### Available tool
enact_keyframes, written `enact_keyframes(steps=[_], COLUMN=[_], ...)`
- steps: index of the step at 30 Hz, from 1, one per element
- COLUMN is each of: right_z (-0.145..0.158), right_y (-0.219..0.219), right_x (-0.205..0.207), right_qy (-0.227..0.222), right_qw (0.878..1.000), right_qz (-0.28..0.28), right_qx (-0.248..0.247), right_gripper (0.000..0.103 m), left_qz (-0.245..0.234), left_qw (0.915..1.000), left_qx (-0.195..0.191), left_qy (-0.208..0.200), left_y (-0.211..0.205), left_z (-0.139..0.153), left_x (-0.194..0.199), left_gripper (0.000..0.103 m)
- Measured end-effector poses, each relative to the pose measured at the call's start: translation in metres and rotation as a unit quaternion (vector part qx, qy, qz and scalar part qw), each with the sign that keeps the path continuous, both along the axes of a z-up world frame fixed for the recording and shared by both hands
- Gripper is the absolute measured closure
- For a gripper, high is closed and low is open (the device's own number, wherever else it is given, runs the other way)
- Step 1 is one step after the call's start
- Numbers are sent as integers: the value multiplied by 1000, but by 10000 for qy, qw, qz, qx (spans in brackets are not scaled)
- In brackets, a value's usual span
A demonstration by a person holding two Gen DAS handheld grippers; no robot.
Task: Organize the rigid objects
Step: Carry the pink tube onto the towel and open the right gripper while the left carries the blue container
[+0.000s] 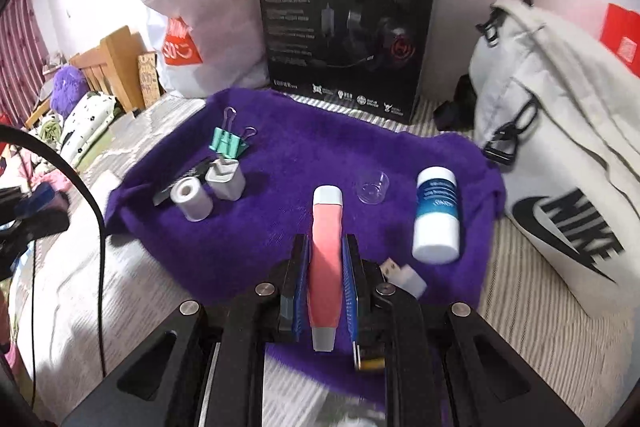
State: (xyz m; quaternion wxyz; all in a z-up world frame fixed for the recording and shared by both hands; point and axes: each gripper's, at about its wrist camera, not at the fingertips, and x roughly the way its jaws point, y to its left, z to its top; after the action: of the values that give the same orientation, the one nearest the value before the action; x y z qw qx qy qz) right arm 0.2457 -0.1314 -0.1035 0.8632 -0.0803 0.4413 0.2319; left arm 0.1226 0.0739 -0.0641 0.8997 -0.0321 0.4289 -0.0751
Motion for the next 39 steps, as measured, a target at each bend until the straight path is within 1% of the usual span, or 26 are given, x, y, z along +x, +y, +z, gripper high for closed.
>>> enact_keyframes(steps=[3, 6, 12, 17, 24, 28, 34, 36, 38, 39], right_z=[-15, -26, -37, -40, -45, -47, -49, -48, -48, -47], right_y=[11, 23, 28, 27, 22, 21, 21, 21, 20, 18], right_x=[16, 30, 53, 65, 76, 76, 83, 82, 81, 80], right_qy=[189, 235, 331, 375, 491, 531, 667, 679, 680, 716], right_qw=[9997, 9991, 9978, 9966, 9959, 9957, 9950, 9947, 9943, 9940], right_qz=[10, 76, -90, -173, -336, -346, -301, -278, -227, -221], right_qx=[-124, -351, -569, -706, -681, -673, -680, -715, -789, -795], right_gripper=[86, 86, 86, 86, 86, 86, 86, 83, 73, 71], left_qz=[-21, -43, -91, -71, -107, -159, -113, -102, -49, -43], left_qw=[10000, 9999, 9997, 9997, 9996, 9995, 9996, 9995, 9994, 9994], left_qx=[-27, -89, -128, -166, -164, -166, -102, -147, -190, -192], left_qy=[38, 75, 163, 162, 220, 229, 243, 273, 297, 294], left_y=[1, 4, 9, 15, 17, 16, 15, 16, 18, 18], left_z=[-4, -7, -17, -18, -21, -19, -16, -16, -16, -16], left_x=[2, 3, 4, 3, 2, 1, -1, -2, -4, -5], left_gripper=[82, 82, 82, 82, 82, 82, 82, 82, 82, 82])
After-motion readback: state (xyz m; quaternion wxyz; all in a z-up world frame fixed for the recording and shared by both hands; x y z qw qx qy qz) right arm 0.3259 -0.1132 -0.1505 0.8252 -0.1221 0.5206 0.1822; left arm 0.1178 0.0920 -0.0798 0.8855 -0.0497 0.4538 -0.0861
